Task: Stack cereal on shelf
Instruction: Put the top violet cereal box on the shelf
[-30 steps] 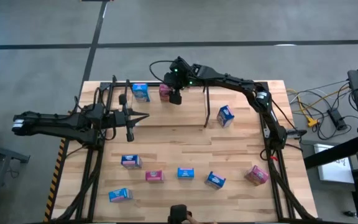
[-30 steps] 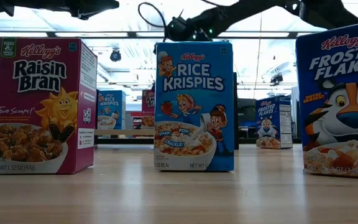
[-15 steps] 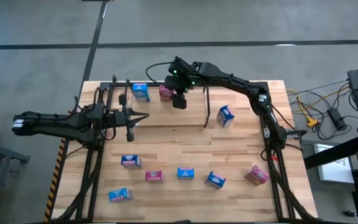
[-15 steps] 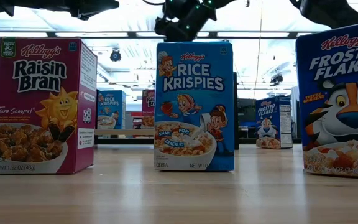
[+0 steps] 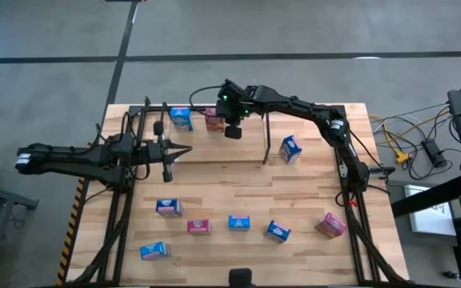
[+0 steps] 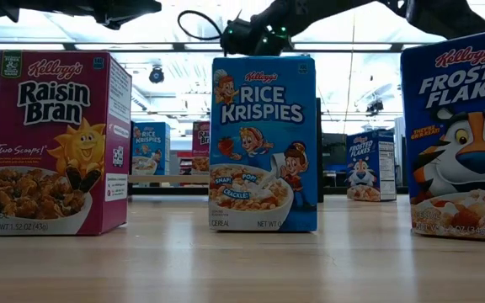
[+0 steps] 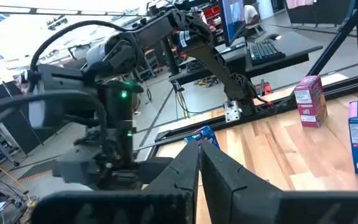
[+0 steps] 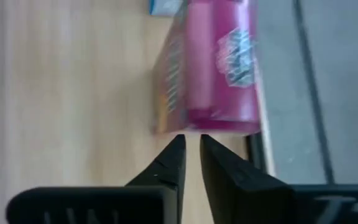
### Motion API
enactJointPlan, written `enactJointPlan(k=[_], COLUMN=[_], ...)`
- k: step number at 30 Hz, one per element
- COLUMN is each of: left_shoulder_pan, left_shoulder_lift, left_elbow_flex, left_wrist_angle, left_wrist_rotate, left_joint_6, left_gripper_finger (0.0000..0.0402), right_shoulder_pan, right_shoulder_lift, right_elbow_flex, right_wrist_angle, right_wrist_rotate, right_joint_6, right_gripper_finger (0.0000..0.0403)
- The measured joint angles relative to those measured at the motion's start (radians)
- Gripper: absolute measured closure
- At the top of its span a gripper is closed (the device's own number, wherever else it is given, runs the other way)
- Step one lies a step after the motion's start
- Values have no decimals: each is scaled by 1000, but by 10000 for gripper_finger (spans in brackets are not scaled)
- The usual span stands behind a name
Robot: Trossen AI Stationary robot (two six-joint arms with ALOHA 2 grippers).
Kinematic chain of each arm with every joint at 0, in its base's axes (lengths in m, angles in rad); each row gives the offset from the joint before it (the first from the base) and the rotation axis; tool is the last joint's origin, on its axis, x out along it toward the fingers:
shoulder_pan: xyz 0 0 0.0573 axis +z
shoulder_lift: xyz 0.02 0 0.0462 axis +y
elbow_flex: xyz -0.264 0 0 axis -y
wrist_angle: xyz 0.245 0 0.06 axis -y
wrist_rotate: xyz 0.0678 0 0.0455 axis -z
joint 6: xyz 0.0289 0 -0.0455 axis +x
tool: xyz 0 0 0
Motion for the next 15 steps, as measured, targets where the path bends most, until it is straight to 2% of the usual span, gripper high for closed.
enactJointPlan(k=[5,15], left_shoulder_pan=[0,0], left_shoulder_lift=[0,0], left_elbow_flex=[0,0], left_wrist_angle=[-1,-2], left_wrist_rotate=[0,0], left_joint_6=[0,-3], left_gripper_finger=[401,401], right_shoulder_pan=[-5,-8], right_shoulder_lift=[0,3], right_elbow_flex=[5,6], right_wrist_angle=[21,44], right_wrist_rotate=[7,9], right_joint_6=[-10,-31], right_gripper_finger=[385,387])
